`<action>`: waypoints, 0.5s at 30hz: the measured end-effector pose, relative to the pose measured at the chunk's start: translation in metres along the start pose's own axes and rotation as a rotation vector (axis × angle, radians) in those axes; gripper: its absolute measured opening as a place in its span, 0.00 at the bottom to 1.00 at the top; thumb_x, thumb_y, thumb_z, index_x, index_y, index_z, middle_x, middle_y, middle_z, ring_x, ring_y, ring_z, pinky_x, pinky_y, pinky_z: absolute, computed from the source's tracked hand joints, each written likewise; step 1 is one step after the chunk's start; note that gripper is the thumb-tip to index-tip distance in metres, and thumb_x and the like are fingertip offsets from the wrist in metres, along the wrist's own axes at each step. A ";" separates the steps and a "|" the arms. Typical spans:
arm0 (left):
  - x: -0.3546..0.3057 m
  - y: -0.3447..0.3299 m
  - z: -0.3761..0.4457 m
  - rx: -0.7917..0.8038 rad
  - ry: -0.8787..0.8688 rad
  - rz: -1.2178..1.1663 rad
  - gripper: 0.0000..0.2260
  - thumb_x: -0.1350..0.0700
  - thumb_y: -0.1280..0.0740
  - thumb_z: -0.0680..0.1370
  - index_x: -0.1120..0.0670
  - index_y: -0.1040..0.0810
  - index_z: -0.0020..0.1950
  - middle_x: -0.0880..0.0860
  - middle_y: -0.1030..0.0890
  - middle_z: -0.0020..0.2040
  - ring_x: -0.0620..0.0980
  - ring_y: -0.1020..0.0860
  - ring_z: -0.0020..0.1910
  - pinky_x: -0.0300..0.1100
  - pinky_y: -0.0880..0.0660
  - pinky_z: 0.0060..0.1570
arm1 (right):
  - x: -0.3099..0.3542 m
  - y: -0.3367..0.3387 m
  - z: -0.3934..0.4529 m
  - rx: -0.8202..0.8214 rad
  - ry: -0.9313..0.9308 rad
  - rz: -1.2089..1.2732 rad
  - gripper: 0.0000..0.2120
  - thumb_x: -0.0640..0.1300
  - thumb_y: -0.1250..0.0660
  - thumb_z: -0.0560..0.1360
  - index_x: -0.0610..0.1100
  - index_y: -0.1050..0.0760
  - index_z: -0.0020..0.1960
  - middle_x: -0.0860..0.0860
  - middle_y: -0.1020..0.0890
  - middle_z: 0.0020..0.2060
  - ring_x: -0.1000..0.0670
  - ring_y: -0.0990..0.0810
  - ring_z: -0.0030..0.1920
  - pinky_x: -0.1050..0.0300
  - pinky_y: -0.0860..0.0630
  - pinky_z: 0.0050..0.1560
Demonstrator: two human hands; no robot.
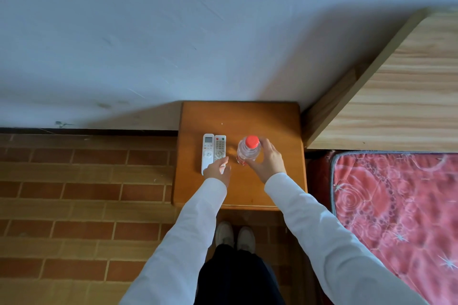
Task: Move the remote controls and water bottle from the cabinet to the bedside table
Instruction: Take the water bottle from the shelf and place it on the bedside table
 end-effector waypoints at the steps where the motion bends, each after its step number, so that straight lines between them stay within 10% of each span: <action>1: 0.001 0.005 -0.006 0.009 0.010 0.005 0.20 0.58 0.36 0.78 0.50 0.31 0.69 0.56 0.32 0.71 0.59 0.28 0.65 0.46 0.25 0.59 | 0.003 0.003 -0.003 0.008 -0.014 -0.011 0.32 0.50 0.25 0.67 0.49 0.35 0.67 0.48 0.24 0.63 0.47 0.24 0.60 0.58 0.28 0.54; 15: -0.075 0.110 -0.136 -0.116 -0.474 0.585 0.22 0.55 0.35 0.77 0.50 0.34 0.71 0.52 0.29 0.70 0.54 0.30 0.67 0.47 0.27 0.62 | 0.082 0.124 -0.087 -0.018 0.052 -0.316 0.26 0.45 0.37 0.77 0.44 0.39 0.73 0.46 0.34 0.72 0.46 0.40 0.74 0.51 0.40 0.73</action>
Point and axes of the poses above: each hand's wrist, its own z-axis towards the middle knuckle, its own y-axis out of the back of the hand, x = y × z, the point moved 5 cm from there along z, towards the middle knuckle
